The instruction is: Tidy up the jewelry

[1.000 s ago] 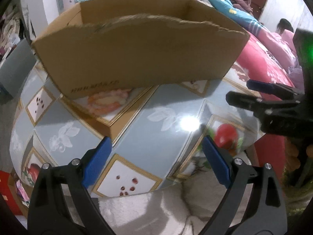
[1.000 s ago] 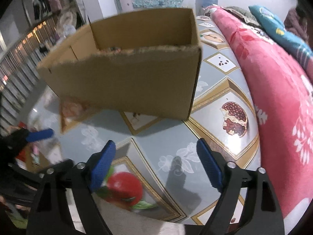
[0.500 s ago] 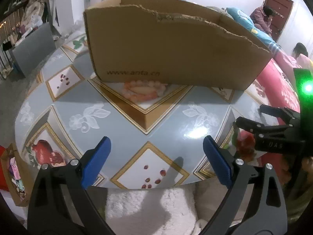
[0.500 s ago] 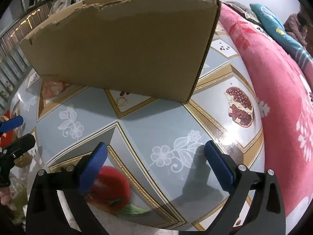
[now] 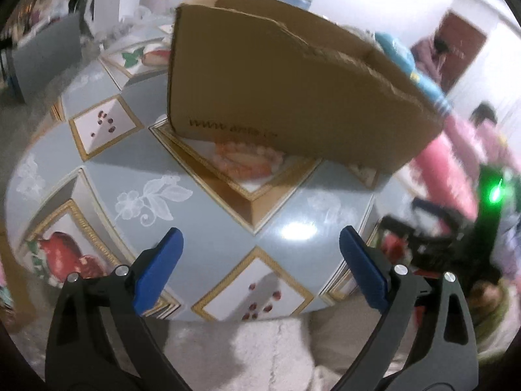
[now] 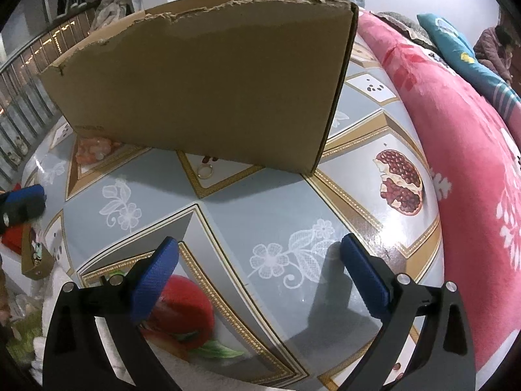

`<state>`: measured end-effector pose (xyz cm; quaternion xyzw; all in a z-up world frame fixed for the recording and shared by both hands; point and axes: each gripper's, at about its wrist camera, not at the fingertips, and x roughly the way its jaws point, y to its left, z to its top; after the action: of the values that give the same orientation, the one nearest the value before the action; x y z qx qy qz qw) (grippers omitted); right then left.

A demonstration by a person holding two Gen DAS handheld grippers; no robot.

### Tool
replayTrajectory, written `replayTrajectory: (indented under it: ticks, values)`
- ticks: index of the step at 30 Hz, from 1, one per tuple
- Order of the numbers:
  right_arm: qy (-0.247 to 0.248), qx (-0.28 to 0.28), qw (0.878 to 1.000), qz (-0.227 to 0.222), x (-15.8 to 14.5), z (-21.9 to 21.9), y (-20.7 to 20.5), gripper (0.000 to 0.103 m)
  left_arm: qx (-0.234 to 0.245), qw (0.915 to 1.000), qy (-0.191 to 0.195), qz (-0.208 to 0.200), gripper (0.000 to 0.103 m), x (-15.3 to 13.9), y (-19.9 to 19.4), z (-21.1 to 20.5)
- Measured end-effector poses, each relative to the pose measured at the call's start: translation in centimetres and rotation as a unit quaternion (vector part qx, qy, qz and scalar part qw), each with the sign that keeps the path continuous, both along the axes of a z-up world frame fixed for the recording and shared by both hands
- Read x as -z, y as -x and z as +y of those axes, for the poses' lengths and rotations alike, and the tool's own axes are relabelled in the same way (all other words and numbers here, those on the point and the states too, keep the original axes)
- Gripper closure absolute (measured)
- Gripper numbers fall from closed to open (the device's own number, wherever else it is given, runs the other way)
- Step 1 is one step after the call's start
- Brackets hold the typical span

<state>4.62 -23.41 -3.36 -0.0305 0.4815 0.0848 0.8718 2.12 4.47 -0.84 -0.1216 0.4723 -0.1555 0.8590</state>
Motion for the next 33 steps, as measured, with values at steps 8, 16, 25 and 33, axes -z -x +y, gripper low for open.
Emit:
replayTrajectory:
  ticks: [8, 16, 25, 33]
  values:
    - [0.000, -0.001, 1.000, -0.001, -0.1, 0.2, -0.2, 0.006, 0.063, 0.9954, -0.051, -0.050, 0.010, -0.7, -3.0, -2.1]
    - [0.001, 0.001, 1.000, -0.003, -0.2, 0.4, -0.3, 0.006, 0.125, 0.9899, -0.033, -0.059, 0.010, -0.8, -5.2, -4.3]
    - [0.000, 0.005, 1.000, -0.001, -0.2, 0.1, -0.7, 0.006, 0.136, 0.9905, -0.011, -0.019, 0.009, 0.8, -6.1, -4.6]
    - [-0.002, 0.014, 1.000, 0.001, -0.1, -0.2, -0.7, 0.006, 0.164, 0.9865, 0.002, -0.007, 0.008, 0.9, -2.7, -4.8]
